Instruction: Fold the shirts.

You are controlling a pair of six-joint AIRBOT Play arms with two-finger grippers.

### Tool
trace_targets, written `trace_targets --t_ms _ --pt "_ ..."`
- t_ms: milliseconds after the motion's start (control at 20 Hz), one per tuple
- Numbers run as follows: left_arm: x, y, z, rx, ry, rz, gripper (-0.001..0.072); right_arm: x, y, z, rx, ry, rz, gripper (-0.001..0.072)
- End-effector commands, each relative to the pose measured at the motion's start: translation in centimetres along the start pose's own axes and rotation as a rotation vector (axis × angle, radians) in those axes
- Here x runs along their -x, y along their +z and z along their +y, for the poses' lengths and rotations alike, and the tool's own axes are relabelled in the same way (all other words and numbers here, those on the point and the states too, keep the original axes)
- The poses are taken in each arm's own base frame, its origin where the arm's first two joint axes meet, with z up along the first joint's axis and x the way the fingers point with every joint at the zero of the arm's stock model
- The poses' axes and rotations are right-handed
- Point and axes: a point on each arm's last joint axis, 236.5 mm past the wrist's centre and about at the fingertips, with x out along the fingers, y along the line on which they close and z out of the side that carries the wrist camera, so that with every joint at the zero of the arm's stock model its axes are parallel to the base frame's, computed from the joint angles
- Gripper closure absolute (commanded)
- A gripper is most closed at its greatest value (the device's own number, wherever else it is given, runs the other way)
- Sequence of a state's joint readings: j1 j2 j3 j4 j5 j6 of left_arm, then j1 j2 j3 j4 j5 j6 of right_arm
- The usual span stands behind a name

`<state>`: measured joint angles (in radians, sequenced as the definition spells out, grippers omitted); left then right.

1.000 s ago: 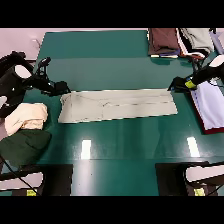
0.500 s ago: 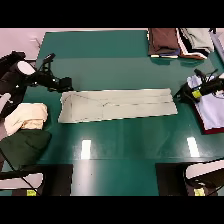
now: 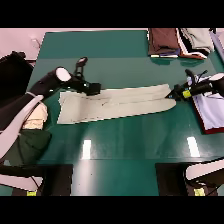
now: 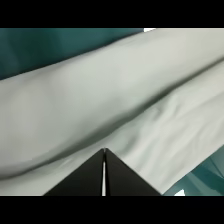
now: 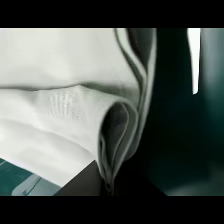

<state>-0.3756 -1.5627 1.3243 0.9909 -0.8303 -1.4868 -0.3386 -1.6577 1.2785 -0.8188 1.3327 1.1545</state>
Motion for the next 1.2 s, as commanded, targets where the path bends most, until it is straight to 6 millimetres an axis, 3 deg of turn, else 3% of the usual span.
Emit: trace_targets --t_ms 0,150,300,550,700,800,900,1000,1150 --pt "-4.1 0.0 -3.2 -0.041 -0.040 0.024 0.0685 3.8 1.7 6.8 0.187 0.010 -0.076 0.0692" --pt "-7.3 -0.4 -4.9 -0.073 -0.059 0.061 0.0684 7.5 2.2 14.2 0.330 0.007 -0.176 0.0692" --pt "-9.6 -1.4 -4.9 -0.043 -0.064 0.104 0.0684 9.4 1.3 20.9 0.441 0.031 -0.230 0.0692" --pt "-10.4 -1.8 -4.3 -0.017 -0.054 0.119 0.0684 9.1 -0.8 28.2 0.561 0.089 -0.233 0.0691" --pt "-9.0 -0.5 -3.8 0.021 -0.057 0.124 0.0684 8.2 -1.9 31.7 0.622 0.127 -0.240 0.0691" --pt "-5.8 2.8 -3.2 0.008 -0.051 0.076 0.0685 6.9 -3.1 34.0 0.649 0.170 -0.227 0.0692" --pt "0.3 7.5 -1.6 -0.028 -0.007 -0.035 0.0684 5.0 -4.7 36.4 0.670 0.233 -0.189 0.0691" --pt "8.4 11.8 0.4 -0.058 0.059 -0.168 0.0684 2.0 -6.4 39.0 0.702 0.300 -0.146 0.0691" --pt "21.9 15.7 3.1 -0.091 0.201 -0.386 0.0684 -4.4 -9.3 43.5 0.734 0.415 -0.101 0.0691"
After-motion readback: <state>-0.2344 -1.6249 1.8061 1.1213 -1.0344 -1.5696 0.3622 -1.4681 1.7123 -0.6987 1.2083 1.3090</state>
